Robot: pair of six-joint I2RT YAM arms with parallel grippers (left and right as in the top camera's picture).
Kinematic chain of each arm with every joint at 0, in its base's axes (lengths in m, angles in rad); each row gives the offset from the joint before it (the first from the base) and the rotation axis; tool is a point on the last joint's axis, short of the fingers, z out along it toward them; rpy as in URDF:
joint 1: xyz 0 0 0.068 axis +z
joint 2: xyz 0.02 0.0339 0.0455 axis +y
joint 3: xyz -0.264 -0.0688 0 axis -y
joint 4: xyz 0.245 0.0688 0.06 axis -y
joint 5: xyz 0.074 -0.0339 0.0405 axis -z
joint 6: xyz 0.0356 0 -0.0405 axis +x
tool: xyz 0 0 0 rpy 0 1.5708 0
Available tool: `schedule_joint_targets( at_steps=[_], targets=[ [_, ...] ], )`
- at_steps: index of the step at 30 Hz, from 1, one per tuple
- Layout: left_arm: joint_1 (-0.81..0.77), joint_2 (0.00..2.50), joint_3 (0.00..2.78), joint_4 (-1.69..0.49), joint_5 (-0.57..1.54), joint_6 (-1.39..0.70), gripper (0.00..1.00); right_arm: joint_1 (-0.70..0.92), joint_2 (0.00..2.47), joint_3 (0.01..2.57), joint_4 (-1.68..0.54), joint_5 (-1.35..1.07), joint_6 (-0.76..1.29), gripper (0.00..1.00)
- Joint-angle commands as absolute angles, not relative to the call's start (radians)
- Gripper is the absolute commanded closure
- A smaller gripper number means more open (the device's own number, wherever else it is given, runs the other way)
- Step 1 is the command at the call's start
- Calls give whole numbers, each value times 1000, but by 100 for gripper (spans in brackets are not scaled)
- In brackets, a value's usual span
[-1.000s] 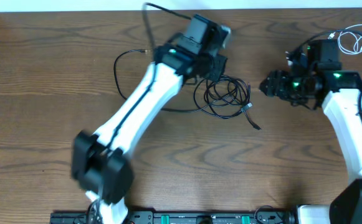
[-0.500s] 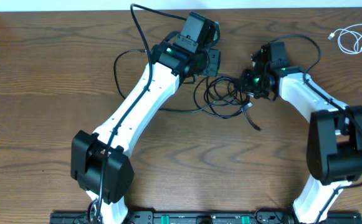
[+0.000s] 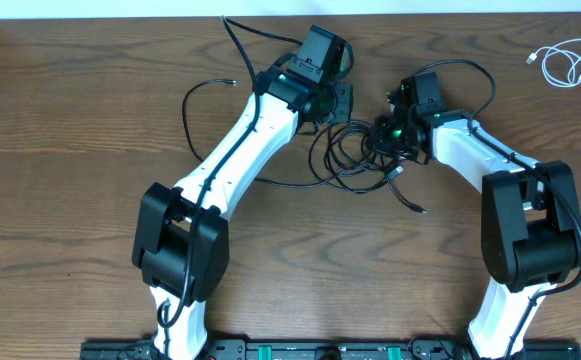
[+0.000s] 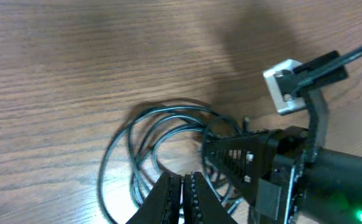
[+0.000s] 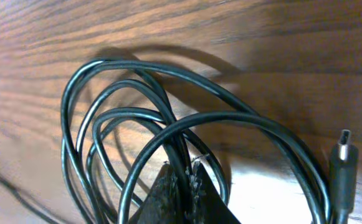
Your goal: Untangle cables
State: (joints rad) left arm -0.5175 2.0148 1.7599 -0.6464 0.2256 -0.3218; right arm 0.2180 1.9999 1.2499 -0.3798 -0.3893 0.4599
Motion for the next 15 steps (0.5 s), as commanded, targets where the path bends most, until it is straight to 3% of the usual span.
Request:
schedule_joint_targets(
  at_steps=[1, 8, 9, 15],
  targets=[
    [-488, 2012, 1760, -647, 380, -334, 88, 210, 1874, 1247, -381, -505, 333, 99],
    [-385, 2008, 1760, -643, 714, -301, 83, 208, 1568, 1247, -490, -463, 210, 99],
    [-372, 2006, 1760, -642, 751, -274, 77, 208, 1551, 1247, -508, -462, 197, 99],
    [-359, 2001, 1760, -612, 929, -126, 64, 208, 1545, 1247, -573, -522, 161, 99]
  ],
)
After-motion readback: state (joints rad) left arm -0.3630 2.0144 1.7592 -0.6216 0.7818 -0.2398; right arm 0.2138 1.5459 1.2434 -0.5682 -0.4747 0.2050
